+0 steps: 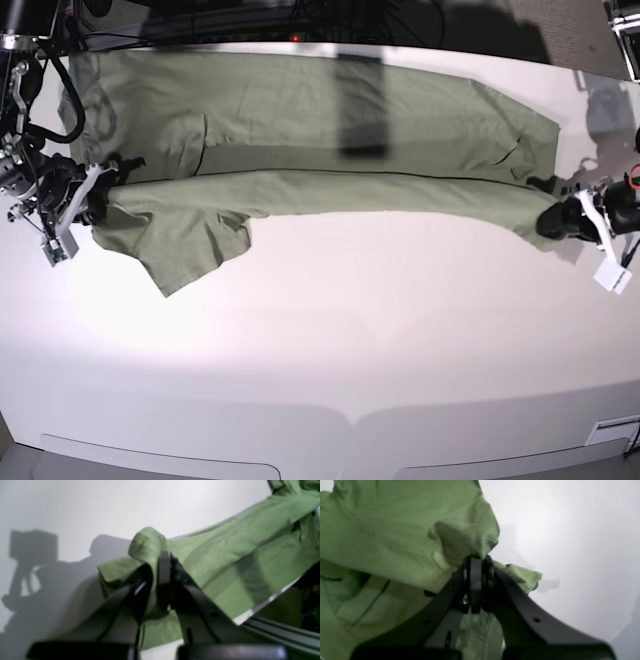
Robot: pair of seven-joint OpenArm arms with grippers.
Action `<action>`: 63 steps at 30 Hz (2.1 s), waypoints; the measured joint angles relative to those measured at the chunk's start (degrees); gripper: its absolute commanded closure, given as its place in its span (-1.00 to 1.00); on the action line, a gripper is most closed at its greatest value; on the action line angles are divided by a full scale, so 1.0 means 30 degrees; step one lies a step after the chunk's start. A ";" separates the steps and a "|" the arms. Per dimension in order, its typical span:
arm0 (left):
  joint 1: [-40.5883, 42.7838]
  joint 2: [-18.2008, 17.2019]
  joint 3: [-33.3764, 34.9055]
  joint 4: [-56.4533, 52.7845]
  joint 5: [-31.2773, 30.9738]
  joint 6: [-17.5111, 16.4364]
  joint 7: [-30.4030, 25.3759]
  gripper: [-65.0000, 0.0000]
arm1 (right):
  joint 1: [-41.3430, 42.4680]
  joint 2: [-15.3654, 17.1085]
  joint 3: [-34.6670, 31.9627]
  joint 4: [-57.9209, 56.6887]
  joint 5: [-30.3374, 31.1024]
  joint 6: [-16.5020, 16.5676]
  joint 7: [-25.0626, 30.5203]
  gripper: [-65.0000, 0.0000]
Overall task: Fold the T-shirt properly
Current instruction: 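Lay the hem over the collar edge, folding the shirt in half, then release and regrasp the folded edge with both grippers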
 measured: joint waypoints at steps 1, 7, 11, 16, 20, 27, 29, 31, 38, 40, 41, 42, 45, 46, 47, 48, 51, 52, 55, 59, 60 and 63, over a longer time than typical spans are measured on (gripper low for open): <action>0.0153 0.0000 0.0000 0.0000 -0.0007 0.0007 -0.0044 1.00 | 0.0007 0.0000 0.0000 0.0022 0.0000 0.0000 -0.0211 1.00; 0.0925 0.0000 0.0000 0.0022 -0.0007 0.0007 -0.0284 1.00 | -0.0656 0.0036 0.0007 0.0940 -0.0007 -0.0007 -0.0517 1.00; 0.1435 0.0000 0.0000 0.0029 0.0007 0.0284 -0.0291 1.00 | -0.1909 0.0029 0.0015 0.1362 -0.0015 0.0000 -0.0597 1.00; 0.2091 0.0000 0.0000 0.0029 -0.0007 0.0364 -0.0525 1.00 | -0.2754 0.0000 0.0444 0.1377 0.0000 0.0000 -0.0568 1.00; 0.2608 0.0007 0.0000 0.0029 -0.0015 0.0357 -0.0794 1.00 | -0.3264 0.0000 0.1523 0.1377 -0.0007 0.0000 -0.0568 1.00; 0.2900 0.0007 0.0000 0.0029 -0.0015 0.0357 -0.1064 1.00 | -0.3810 -0.0095 0.1931 0.1377 0.0022 0.0000 -0.0678 1.00; 0.2900 0.0007 0.0000 0.0029 -0.0015 0.0364 -0.1370 1.00 | -0.3861 -0.0168 0.1931 0.1377 0.0058 0.0000 -0.0780 1.00; 0.2900 0.0007 0.0000 0.0029 -0.0015 0.0364 -0.1370 1.00 | -0.3912 -0.0182 0.1931 0.1377 0.0066 -0.0007 -0.1122 1.00; 0.2900 0.0007 0.0000 0.0029 0.0073 0.0364 -0.1450 1.00 | -0.3912 -0.0189 0.1931 0.1377 0.0138 -0.0007 -0.2229 0.94; 0.2900 0.0007 0.0000 0.0029 0.0794 0.0364 -0.1683 0.95 | -0.3920 -0.0204 0.1931 0.1333 0.0124 -0.0007 -0.2259 0.56; 0.2900 0.0007 0.0000 0.0029 0.1188 0.0364 -0.1872 0.80 | -0.3912 -0.0204 0.1931 0.1268 0.0095 -0.0051 -0.2419 0.38; 0.2900 0.0000 0.0000 0.0029 0.1523 0.0372 -0.1858 0.67 | -0.3912 -0.0204 0.1931 0.1195 0.0051 -0.0066 -0.2470 0.22; 0.2900 0.0000 0.0000 0.0029 0.1938 0.0437 -0.1945 0.43 | -0.3920 -0.0197 0.1931 0.1005 -0.0015 -0.0073 -0.2907 -0.14; 0.2892 0.0007 0.0000 0.0029 0.2244 0.0437 -0.2120 0.40 | -0.3920 -0.0189 0.1931 0.0998 -0.0036 -0.0066 -0.2987 -0.21; 0.2900 0.0000 0.0000 0.0029 0.2535 0.0437 -0.2382 0.40 | -0.3912 -0.0182 0.1931 0.0998 -0.0022 -0.0073 -0.3198 -0.24; 0.2900 0.0000 0.0000 0.0029 0.2565 0.0444 -0.2448 0.40 | -0.3912 -0.0182 0.1931 0.0998 -0.0029 -0.0073 -0.3461 -0.24; 0.2900 0.0000 0.0000 0.0029 0.2565 0.0437 -0.2608 0.40 | -0.3920 -0.0182 0.1931 0.0998 -0.0022 -0.0073 -0.3818 -0.24; 0.2900 0.0000 0.0000 0.0029 0.2652 0.0437 -0.2805 0.40 | -0.3905 -0.0182 0.1931 0.0998 -0.0022 -0.0073 -0.3810 -0.24; 0.2892 0.0007 0.0000 0.0036 0.4707 0.0437 -0.3257 0.40 | -0.3905 -0.0160 0.1931 0.0998 -0.0124 -0.0729 -0.3810 -0.24; 0.2900 0.0000 0.0000 0.0029 0.7759 0.0707 -0.3453 0.40 | -0.3905 -0.0153 0.1931 0.0998 -0.2951 -0.2565 -0.3657 -0.24; 0.2907 0.0007 0.0000 0.0029 0.8094 0.1217 -0.3971 0.40 | -0.3912 -0.0124 0.1931 0.0991 -0.3570 -0.3162 -0.3249 -0.24; 0.2885 0.0000 0.0000 0.0036 0.8327 0.2229 -0.6076 0.40 | -0.3738 -0.0102 0.2011 0.0976 -0.3366 -0.4357 -0.1610 -0.24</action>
